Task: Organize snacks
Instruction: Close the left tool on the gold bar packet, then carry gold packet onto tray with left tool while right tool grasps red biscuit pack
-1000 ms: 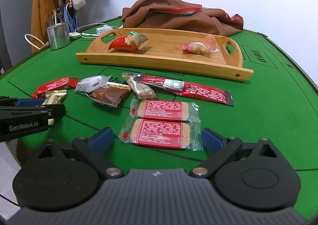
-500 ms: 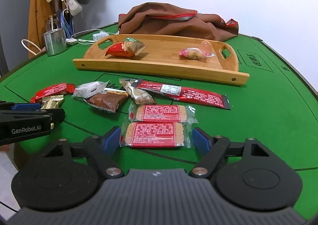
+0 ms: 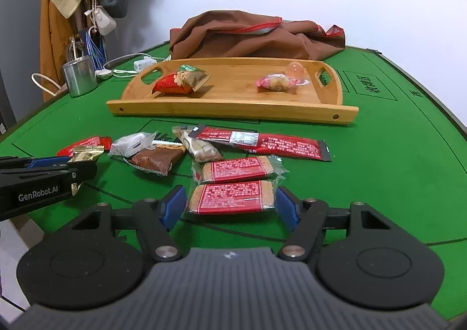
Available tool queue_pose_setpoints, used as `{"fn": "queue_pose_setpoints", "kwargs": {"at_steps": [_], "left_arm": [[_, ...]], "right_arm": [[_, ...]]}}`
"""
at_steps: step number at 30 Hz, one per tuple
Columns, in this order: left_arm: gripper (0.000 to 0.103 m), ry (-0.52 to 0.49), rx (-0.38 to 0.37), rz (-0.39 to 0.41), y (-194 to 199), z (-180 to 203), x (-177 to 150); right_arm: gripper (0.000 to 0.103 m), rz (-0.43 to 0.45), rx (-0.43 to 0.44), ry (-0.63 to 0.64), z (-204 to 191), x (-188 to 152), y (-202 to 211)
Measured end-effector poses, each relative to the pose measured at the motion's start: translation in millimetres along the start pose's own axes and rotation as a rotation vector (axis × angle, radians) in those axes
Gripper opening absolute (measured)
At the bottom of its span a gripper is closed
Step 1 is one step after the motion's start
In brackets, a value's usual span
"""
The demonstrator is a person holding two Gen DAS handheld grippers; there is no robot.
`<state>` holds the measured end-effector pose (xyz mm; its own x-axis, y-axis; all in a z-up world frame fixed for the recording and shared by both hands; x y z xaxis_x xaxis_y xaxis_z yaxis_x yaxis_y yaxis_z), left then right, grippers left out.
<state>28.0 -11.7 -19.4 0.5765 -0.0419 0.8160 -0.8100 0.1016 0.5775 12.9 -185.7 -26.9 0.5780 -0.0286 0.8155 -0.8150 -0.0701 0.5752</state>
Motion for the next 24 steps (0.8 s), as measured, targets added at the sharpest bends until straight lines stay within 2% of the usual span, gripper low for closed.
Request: {"fn": "queue_pose_setpoints", "kwargs": {"at_steps": [10, 18, 24], "left_arm": [[0.032, 0.005, -0.036, 0.046, 1, -4, 25], [0.032, 0.029, -0.142, 0.024, -12, -10, 55], [0.033, 0.014, -0.177, 0.000, -29, -11, 82]], "right_arm": [[0.068, 0.046, -0.022, -0.030, 18, 17, 9], [0.068, 0.079, -0.024, -0.061, 43, 47, 6], [0.068, 0.098, -0.005, -0.066, 55, 75, 0]]}}
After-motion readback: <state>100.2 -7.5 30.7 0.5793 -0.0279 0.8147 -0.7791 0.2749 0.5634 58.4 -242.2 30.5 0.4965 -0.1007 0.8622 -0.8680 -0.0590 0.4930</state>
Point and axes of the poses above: each gripper's, at about its wrist camera, not at the fingertips, and y roughly against the way its jaws point, z to its right, x to its top, the point moved 6 cm from there along -y, roughly the way its jaws point, and after that the axes turned 1 degree about x, right-handed, at the moved point
